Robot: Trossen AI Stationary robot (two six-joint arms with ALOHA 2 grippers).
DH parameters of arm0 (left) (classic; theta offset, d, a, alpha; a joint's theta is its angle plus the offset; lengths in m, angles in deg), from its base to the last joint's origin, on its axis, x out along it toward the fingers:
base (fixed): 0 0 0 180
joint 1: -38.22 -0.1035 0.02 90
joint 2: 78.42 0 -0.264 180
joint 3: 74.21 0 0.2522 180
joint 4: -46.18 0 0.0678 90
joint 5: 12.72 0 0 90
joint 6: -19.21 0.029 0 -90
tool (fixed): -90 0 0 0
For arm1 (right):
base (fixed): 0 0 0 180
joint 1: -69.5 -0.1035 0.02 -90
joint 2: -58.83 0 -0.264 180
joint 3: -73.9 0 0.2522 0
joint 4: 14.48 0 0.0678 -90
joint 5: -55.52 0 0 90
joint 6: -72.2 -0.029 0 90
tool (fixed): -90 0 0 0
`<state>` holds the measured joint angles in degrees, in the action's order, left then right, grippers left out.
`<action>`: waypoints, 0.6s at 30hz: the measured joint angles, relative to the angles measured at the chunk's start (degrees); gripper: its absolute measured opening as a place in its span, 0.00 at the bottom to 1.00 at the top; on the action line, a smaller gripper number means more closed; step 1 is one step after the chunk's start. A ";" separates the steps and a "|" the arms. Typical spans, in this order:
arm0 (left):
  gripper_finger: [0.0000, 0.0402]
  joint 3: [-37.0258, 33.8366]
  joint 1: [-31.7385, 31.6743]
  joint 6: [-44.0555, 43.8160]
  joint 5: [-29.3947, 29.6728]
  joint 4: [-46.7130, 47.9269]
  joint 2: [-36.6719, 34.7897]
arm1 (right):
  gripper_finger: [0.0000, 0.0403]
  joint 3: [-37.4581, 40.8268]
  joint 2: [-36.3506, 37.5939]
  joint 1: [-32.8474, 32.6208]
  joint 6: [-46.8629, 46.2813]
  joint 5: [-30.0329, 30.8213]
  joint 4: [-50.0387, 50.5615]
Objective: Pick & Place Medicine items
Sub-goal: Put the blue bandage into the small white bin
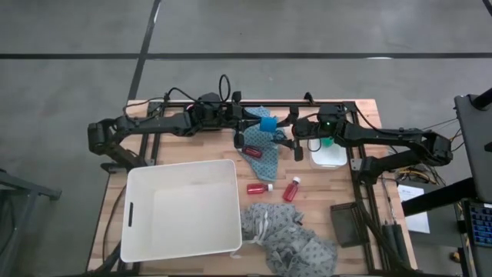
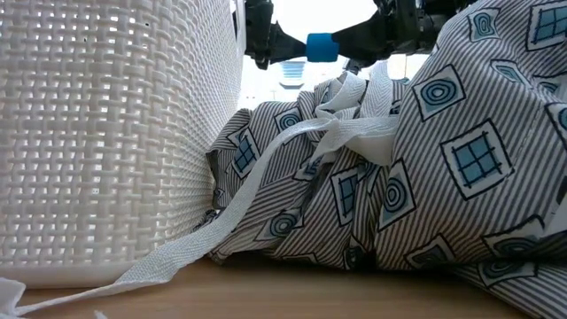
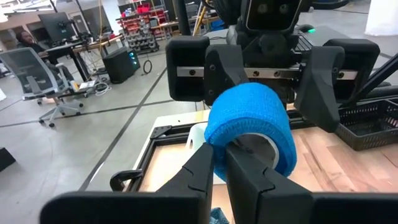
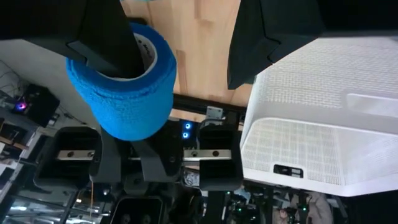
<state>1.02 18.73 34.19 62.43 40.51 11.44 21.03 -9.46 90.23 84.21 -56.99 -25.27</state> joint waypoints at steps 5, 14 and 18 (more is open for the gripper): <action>0.09 0.00 0.00 0.00 -0.06 0.05 0.00 | 0.55 0.00 0.00 0.00 -0.96 0.18 0.09; 0.09 0.00 0.00 -0.10 -0.20 0.27 0.00 | 0.41 -0.02 -0.02 0.02 -1.96 4.32 0.31; 0.09 0.00 0.04 -0.13 -0.24 0.62 0.00 | 0.29 -0.02 -0.02 0.04 -1.95 4.99 0.39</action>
<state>1.02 18.78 34.06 62.19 41.13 11.44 21.00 -9.48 90.28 82.26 -52.00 -24.88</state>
